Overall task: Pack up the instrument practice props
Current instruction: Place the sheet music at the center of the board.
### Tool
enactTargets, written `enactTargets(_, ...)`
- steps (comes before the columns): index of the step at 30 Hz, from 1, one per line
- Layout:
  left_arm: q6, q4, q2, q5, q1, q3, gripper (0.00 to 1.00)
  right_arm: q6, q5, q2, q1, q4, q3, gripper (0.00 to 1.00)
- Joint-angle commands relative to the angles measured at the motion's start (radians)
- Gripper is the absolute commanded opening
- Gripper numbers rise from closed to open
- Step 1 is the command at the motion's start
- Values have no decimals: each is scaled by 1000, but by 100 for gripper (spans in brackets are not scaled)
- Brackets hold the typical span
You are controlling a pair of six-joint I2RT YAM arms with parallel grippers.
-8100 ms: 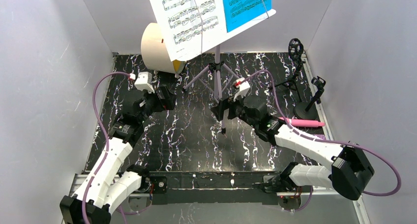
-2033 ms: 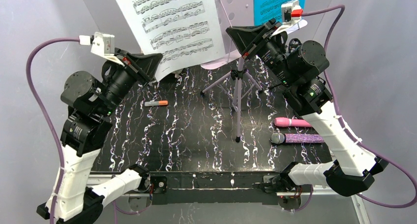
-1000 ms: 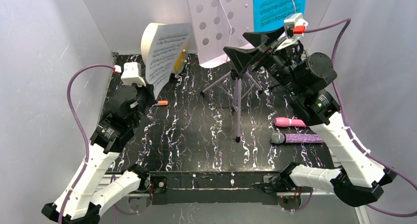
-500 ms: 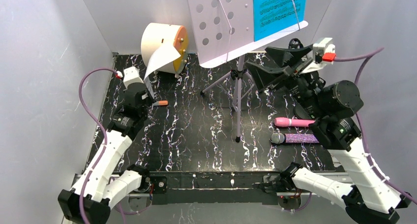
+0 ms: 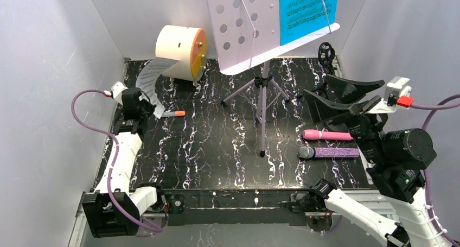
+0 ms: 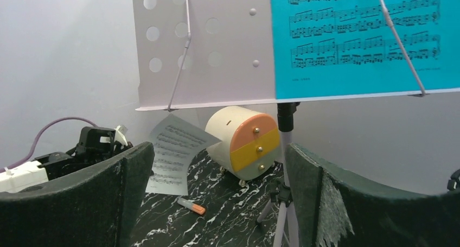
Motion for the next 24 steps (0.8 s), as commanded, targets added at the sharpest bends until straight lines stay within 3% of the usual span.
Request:
enactTargets(1,-121,-69,-40,-119,11,-30,0,3,49,-41,0,-38,-46,99)
enactTargets(7,-243,-121,-106,-137,21,-135,0,22,79,-72,-1,-90,-88,99)
enactTargets(13,-255,-277,-182,-214,22,-143,0,24,100,-88,-1,-137,-102,99)
enactTargets(24,-348,-423,-268,-201,21,-224,1,38,107,-91,0,-155,-115,99)
